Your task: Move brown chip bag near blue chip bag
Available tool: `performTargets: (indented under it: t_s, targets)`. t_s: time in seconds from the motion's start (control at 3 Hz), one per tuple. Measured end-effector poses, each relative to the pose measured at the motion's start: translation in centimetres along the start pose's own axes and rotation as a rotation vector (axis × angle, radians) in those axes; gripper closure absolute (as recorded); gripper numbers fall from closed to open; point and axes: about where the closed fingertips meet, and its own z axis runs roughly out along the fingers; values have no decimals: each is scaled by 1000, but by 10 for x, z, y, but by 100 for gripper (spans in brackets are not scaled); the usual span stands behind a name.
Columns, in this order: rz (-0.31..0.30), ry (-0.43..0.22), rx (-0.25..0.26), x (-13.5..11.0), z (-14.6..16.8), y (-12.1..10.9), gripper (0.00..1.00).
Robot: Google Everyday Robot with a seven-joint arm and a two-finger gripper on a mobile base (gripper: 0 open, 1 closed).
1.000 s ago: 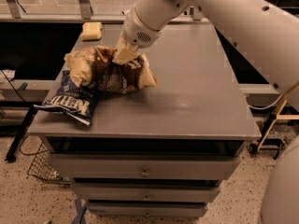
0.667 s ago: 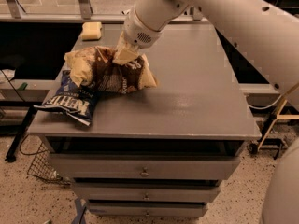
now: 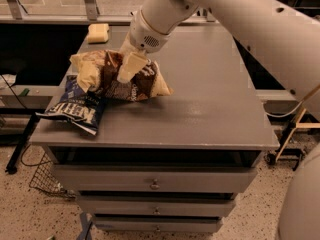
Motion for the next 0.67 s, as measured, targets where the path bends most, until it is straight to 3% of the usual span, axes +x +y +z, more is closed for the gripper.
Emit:
performTargets:
  t_s: [0.33,0.67]
  targets:
    - [-27,16,25,-9,-29,1,0]
    - [-19,53,105,-8,-83,16,0]
